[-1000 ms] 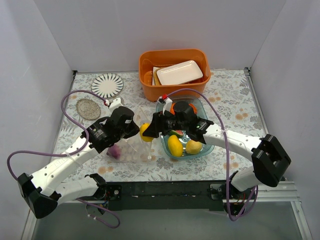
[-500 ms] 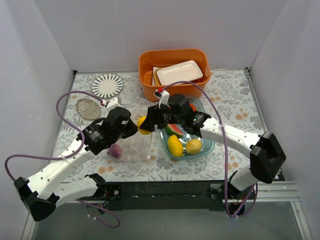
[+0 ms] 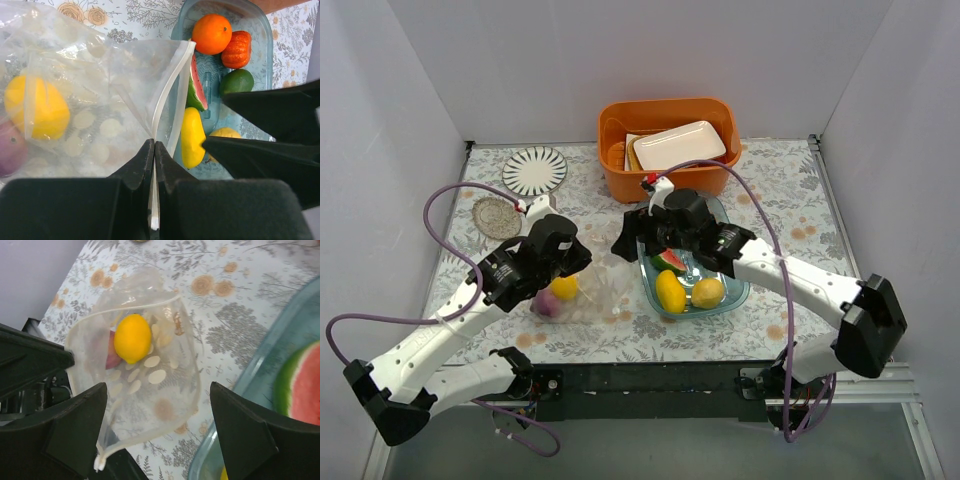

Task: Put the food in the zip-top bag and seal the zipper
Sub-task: Place the fake fruit in the zipper food storage bag, then pick up the fake fruit from the bin.

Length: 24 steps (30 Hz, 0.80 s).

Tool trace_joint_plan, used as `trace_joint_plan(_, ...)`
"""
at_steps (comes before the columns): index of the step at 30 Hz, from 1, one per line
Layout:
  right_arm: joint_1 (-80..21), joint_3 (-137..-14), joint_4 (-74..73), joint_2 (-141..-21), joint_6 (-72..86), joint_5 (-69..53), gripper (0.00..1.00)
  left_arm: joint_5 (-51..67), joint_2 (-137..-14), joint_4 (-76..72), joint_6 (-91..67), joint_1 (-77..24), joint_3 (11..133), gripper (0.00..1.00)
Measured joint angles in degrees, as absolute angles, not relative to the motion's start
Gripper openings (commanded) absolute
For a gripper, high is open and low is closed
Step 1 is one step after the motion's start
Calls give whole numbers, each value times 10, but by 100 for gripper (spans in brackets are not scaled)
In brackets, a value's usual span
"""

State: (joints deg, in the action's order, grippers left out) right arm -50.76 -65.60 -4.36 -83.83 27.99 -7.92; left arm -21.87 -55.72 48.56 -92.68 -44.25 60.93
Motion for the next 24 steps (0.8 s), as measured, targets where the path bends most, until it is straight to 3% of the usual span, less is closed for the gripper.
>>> trace_joint_plan(10, -494, -614, -183, -700, 230, 77, 97, -223, -553, 489, -928, -442, 609, 0)
trace_joint_plan(24, -488, -548, -279, -791, 197, 9, 95, -220, -560, 484, -928, -442, 609, 0)
